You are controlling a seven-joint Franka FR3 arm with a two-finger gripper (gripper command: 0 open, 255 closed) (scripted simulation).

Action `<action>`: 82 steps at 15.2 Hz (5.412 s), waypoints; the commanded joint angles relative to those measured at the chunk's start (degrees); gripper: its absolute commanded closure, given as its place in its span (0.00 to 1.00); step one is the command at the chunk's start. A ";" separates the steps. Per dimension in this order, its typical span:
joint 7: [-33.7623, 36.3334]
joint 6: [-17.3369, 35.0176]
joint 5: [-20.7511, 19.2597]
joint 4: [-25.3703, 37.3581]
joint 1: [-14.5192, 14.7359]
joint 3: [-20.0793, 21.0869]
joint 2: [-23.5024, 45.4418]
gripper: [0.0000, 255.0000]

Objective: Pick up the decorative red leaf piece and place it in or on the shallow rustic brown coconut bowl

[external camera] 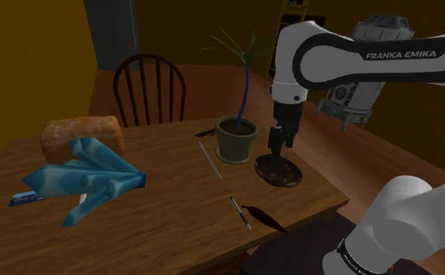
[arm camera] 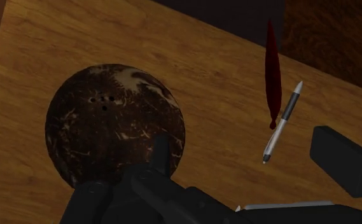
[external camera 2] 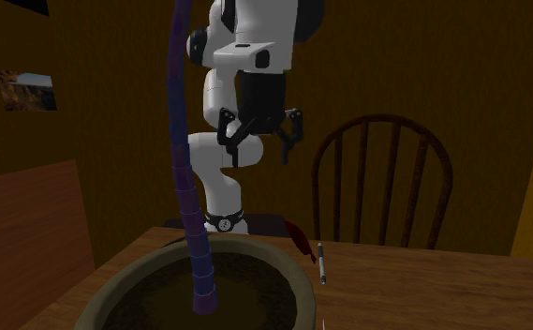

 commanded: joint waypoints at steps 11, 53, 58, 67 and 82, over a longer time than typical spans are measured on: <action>8.36 6.04 1.02 7.71 3.21 8.92 28.32 0.00; 1.38 15.28 8.09 2.65 2.60 7.65 30.93 0.00; 1.25 18.10 8.51 0.31 2.93 8.01 31.38 0.00; 1.26 18.09 8.51 0.32 2.93 8.01 31.39 1.00; -0.40 26.82 9.45 -14.69 4.92 9.18 12.45 0.00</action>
